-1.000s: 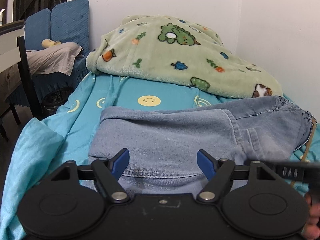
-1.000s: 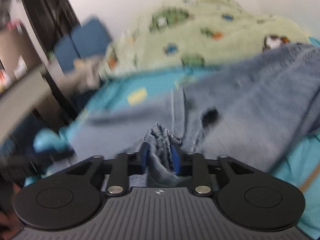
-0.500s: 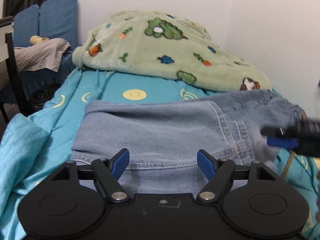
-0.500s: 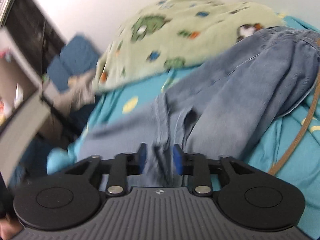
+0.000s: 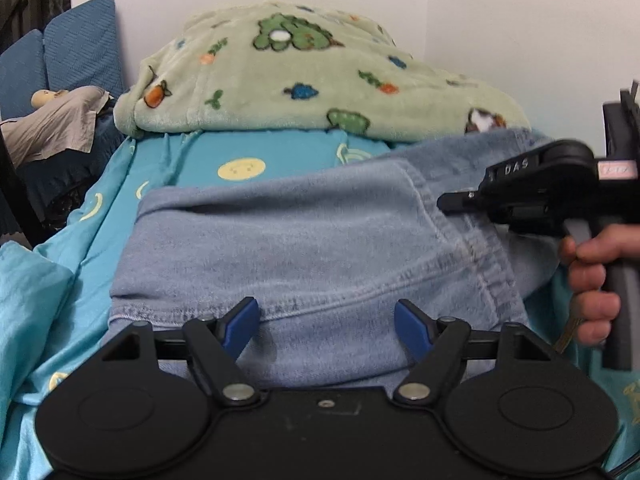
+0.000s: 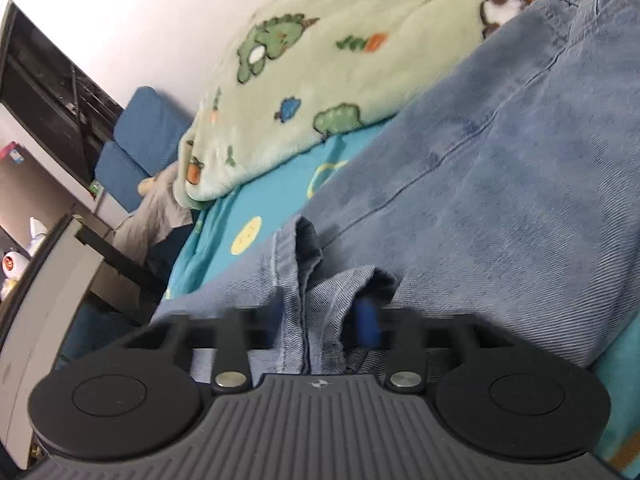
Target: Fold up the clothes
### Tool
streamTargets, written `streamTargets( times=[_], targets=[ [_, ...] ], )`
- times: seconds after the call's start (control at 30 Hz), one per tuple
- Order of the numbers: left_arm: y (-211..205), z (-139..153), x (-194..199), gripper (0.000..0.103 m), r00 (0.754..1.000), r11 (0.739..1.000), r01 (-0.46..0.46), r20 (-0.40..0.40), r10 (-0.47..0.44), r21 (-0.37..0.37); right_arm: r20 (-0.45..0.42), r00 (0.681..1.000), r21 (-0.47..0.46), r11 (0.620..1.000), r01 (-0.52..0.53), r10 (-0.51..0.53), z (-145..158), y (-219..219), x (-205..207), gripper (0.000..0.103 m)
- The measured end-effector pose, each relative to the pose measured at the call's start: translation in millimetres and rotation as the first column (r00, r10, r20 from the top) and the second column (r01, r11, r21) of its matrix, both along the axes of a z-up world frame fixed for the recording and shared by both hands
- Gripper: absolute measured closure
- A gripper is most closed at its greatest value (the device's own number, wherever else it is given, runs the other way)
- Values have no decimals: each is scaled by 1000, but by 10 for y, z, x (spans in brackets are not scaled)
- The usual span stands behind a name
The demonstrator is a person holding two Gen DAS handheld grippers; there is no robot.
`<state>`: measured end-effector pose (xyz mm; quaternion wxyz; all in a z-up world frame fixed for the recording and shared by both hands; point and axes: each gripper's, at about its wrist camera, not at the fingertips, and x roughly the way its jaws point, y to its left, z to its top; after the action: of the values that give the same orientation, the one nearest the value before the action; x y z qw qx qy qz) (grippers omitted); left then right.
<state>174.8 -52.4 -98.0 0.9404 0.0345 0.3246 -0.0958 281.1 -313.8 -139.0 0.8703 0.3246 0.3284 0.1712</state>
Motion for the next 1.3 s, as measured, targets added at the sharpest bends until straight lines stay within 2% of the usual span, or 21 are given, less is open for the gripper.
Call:
streamTargets(
  times=[0.07, 0.13, 0.23, 0.33, 0.43, 0.6, 0.63, 0.7, 0.73, 0.77, 0.8, 0.87, 0.97, 1.03, 1.1, 1.13, 1.17, 1.23, 1.3],
  targets=[
    [32, 42, -8, 31, 1000, 1000, -12, 18, 13, -23, 44, 999, -23, 1000, 8, -7, 133, 61, -4, 100],
    [105, 139, -35, 31, 998, 997, -28, 59, 33, -77, 113, 994, -73, 997, 7, 1, 345, 152, 17, 100],
    [211, 281, -86, 31, 991, 988, -37, 126, 56, -148, 179, 984, -83, 997, 4, 11, 672, 228, 198, 100],
    [255, 342, -137, 30, 983, 988, -21, 176, 48, -156, 216, 975, -123, 992, -17, 44, 883, 288, 462, 100],
    [151, 390, -86, 30, 983, 992, 3, 182, 20, -127, 192, 979, -211, 977, -24, 66, 832, 303, 748, 101],
    [109, 257, 21, 30, 994, 994, -2, 108, 14, -110, 23, 997, -256, 965, -63, 72, 303, 211, 1009, 98],
    [124, 248, 45, 30, 995, 993, -13, 93, 24, -121, -4, 997, -266, 961, -72, 74, 227, 199, 994, 95],
    [154, 229, 94, 30, 997, 989, -34, 61, 43, -142, 19, 998, -274, 960, -55, 62, 234, 152, 856, 78],
    [170, 220, 118, 30, 998, 987, -45, 45, 53, -153, 50, 998, -273, 961, -31, 47, 295, 121, 763, 59],
    [206, 200, 133, 30, 998, 985, -57, 31, 63, -164, 89, 996, -270, 963, 1, 23, 380, 85, 656, 48],
    [284, 166, 124, 30, 997, 981, -68, 22, 74, -180, 128, 992, -255, 967, 27, 6, 459, 53, 555, 47],
    [359, 173, 112, 30, 996, 973, -84, 12, 88, -213, 179, 984, -184, 982, 37, -3, 598, -4, 344, 47],
    [403, 204, 111, 30, 994, 968, -98, 14, 104, -229, 143, 989, -115, 993, -25, 42, 605, 36, 200, 47],
    [412, 229, 105, 30, 993, 967, -107, 22, 115, -230, 66, 994, -132, 988, -77, 87, 502, 156, 147, 47],
    [445, 251, 96, 30, 992, 964, -113, 22, 122, -241, 25, 993, -169, 979, -113, 119, 375, 260, 75, 47],
    [461, 261, 92, 30, 992, 962, -116, 22, 125, -246, 3, 992, -187, 974, -126, 128, 310, 304, 47, 50],
    [478, 272, 87, 30, 992, 961, -118, 22, 128, -251, -1, 992, -196, 973, -122, 124, 276, 328, 10, 63],
    [510, 297, 83, 30, 991, 958, -121, 29, 133, -261, 45, 991, -198, 974, -112, 123, 326, 354, -95, 82],
    [543, 323, 80, 30, 990, 955, -121, 40, 137, -271, 122, 986, -219, 972, -86, 115, 526, 390, -233, 83]
  ],
)
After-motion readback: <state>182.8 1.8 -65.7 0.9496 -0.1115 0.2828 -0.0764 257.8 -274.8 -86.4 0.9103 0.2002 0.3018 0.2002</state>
